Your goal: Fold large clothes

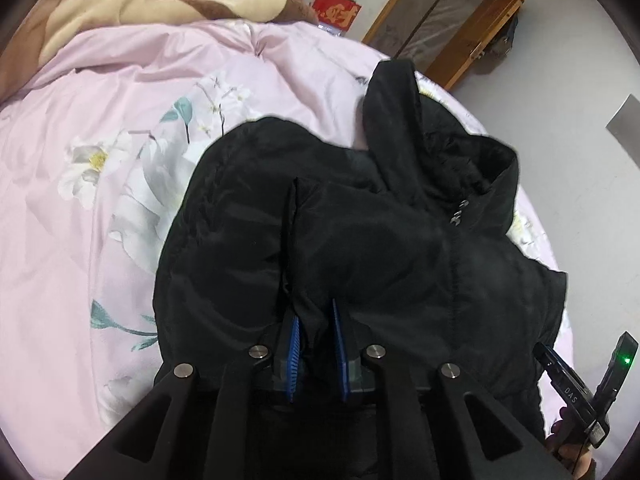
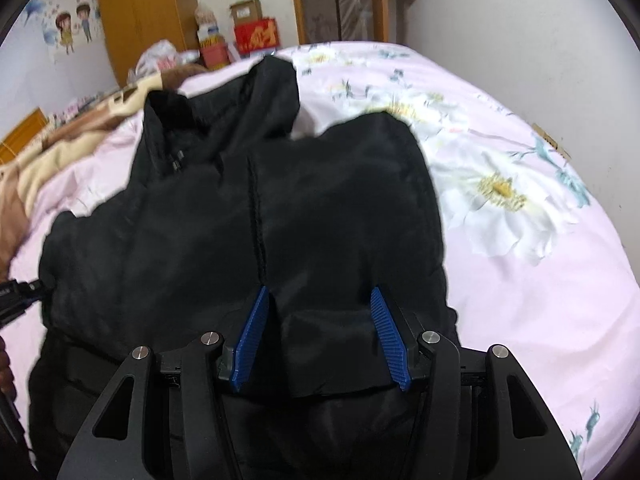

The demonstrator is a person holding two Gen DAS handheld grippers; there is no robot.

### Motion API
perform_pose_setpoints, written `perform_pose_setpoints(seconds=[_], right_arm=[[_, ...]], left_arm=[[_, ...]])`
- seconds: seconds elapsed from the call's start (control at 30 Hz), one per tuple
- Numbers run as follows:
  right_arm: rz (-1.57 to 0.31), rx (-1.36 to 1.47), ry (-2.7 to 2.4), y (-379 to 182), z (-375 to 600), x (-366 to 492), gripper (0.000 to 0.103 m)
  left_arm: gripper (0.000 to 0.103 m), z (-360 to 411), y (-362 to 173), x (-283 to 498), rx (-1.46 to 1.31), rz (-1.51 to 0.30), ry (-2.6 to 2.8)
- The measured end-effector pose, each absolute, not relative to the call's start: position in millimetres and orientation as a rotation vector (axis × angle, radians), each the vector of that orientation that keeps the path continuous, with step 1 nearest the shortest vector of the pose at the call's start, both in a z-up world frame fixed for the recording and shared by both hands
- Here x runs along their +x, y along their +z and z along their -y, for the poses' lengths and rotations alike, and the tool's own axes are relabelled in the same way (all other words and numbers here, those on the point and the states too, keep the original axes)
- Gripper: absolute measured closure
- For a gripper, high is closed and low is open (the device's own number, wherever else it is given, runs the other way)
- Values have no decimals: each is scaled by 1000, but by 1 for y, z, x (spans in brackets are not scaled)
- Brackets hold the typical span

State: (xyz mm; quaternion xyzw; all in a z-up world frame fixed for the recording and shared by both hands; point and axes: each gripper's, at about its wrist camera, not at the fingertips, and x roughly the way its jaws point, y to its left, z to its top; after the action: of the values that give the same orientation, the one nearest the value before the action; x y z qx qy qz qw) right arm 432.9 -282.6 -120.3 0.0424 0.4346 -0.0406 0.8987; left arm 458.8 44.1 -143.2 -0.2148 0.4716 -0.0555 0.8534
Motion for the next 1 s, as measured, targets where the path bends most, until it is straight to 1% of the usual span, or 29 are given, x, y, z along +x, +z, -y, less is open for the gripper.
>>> perform_pose_setpoints(seconds=[0.2, 0.33, 0.43, 0.47, 0.5, 0.53, 0.63, 0.67, 0.7, 0.73, 0.87, 0.93, 1.0], right_arm=[[-925, 66, -93, -133, 283, 438, 48], [-960, 92, -83, -139, 290, 443, 44], [-974, 107, -123, -124, 291, 441, 43], [-908, 116, -143, -111, 290, 432, 43], [-843, 126, -130, -100, 287, 424, 43], [-796, 126, -104, -90, 284, 418, 43], [-771, 103, -31, -79, 270, 418, 43], [-769, 87, -10, -79, 264, 420, 43], [-772, 65, 5, -80, 258, 423, 43], [-781, 48, 13, -83, 254, 426, 43], [-903, 32, 16, -118, 245, 446, 43], [-906, 32, 17, -128, 245, 447, 42], [-905, 34, 26, -133, 243, 448, 42]], left_arm=[[86, -39, -153, 465, -415, -988, -104], [86, -35, -154, 469, -394, -1012, -98], [85, -36, -145, 468, -400, -1024, -111], [82, -39, -141, 467, -420, -1026, -109], [74, -43, -134, 463, -424, -1008, -96], [71, -45, -129, 459, -416, -990, -80], [66, -44, -106, 448, -379, -906, -80], [58, -39, -100, 447, -366, -892, -99], [47, -33, -98, 449, -362, -893, -128], [44, -29, -99, 452, -364, -904, -154], [44, -12, -121, 466, -297, -964, -141], [44, -13, -140, 473, -320, -1020, -123], [44, -17, -151, 477, -358, -1023, -133]])
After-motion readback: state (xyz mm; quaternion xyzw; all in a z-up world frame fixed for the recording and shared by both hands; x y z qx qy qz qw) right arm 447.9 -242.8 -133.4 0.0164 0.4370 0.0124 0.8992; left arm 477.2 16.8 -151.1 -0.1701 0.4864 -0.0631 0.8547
